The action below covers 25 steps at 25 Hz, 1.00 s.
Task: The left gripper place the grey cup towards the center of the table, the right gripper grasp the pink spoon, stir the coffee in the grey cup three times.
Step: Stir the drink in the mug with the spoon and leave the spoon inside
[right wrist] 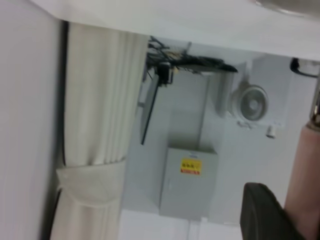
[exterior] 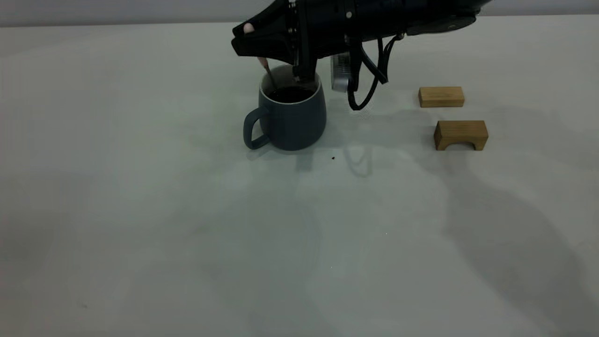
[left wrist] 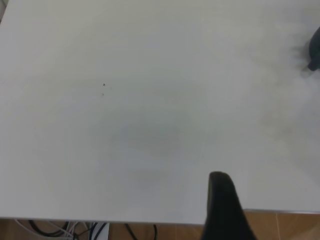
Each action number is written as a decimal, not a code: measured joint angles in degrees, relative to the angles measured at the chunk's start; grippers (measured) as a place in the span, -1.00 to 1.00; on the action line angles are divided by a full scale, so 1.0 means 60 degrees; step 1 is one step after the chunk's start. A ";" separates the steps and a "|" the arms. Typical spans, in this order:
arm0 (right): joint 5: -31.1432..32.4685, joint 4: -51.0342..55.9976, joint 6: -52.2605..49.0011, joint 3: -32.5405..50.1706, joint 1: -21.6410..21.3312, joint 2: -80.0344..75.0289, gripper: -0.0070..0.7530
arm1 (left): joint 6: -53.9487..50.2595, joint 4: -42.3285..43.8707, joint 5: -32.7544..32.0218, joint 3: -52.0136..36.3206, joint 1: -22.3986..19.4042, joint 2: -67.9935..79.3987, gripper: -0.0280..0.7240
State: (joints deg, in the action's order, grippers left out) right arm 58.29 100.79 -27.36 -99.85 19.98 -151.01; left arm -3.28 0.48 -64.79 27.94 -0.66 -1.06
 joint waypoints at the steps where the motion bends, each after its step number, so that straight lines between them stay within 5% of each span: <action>1: -0.0127 -0.0034 0.0000 0.0000 -0.0021 -0.0011 -0.64 | 0.0000 0.0000 0.0000 0.0000 0.0000 0.0000 0.48; 9: -0.1113 -0.0685 0.0000 0.1021 -0.0193 0.0544 -0.64 | 0.0000 0.0000 0.0000 0.0000 0.0000 0.0000 0.48; 15: -0.0357 -0.0505 -0.0077 0.1549 -0.0108 0.0693 -0.64 | 0.0000 0.0000 0.0000 0.0000 0.0000 0.0000 0.48; 20: 0.0187 -0.0051 -0.0079 0.1246 0.0196 0.0606 -0.64 | 0.0000 0.0000 0.0000 0.0000 0.0000 0.0000 0.48; 25: -0.0622 -0.0017 0.0426 0.0417 0.0245 0.0236 -0.64 | 0.0000 0.0000 0.0000 0.0000 0.0000 0.0000 0.48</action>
State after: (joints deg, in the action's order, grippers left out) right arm 54.56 100.68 -24.80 -97.34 21.45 -149.59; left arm -3.28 0.48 -64.79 27.94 -0.66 -1.06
